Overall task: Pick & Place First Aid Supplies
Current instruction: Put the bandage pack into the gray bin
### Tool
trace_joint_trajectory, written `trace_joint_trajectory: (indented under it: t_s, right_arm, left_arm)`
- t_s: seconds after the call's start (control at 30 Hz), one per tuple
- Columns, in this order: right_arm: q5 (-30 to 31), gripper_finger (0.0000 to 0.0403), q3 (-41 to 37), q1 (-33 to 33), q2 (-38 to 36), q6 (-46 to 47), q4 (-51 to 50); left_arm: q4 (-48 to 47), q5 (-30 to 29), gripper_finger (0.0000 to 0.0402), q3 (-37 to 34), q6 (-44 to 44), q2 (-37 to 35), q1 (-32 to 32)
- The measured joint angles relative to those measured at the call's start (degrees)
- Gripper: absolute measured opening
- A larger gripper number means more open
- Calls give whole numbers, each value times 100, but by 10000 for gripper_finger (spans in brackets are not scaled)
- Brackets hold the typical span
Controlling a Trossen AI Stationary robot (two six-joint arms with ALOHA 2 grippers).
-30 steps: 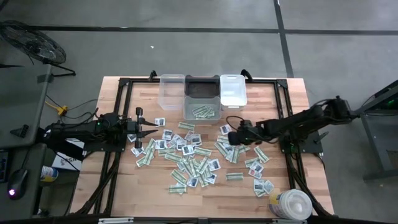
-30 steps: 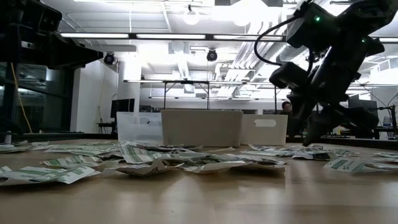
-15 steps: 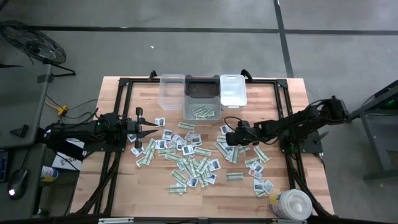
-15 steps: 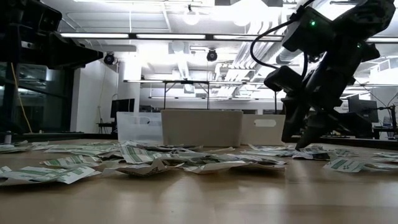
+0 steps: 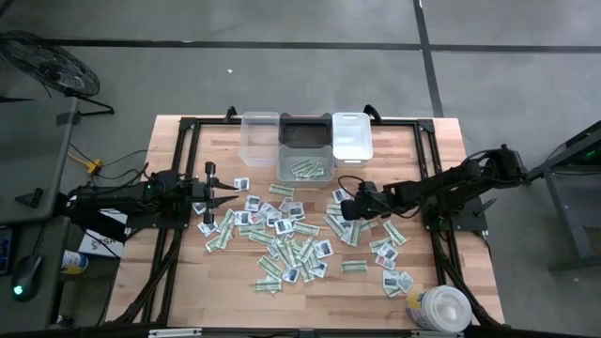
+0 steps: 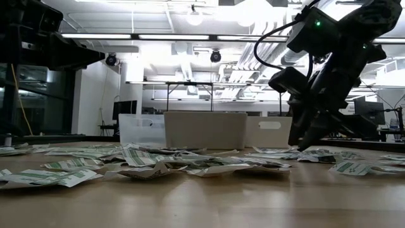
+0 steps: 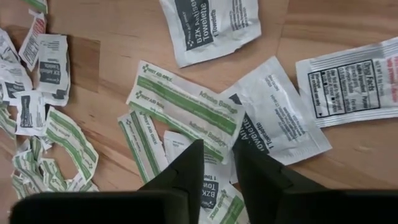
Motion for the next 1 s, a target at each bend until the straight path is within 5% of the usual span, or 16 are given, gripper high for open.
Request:
trace_joint_trajectory:
  t_s: [0.33,1.0]
  right_arm:
    - [-2,5,0,-160,0,-267,-4]
    - [-102,0,0,-146,-21,-937,1171]
  left_arm:
    - [2,0,96,0,0,-1,2]
    - [2,0,96,-2,2,-1,0]
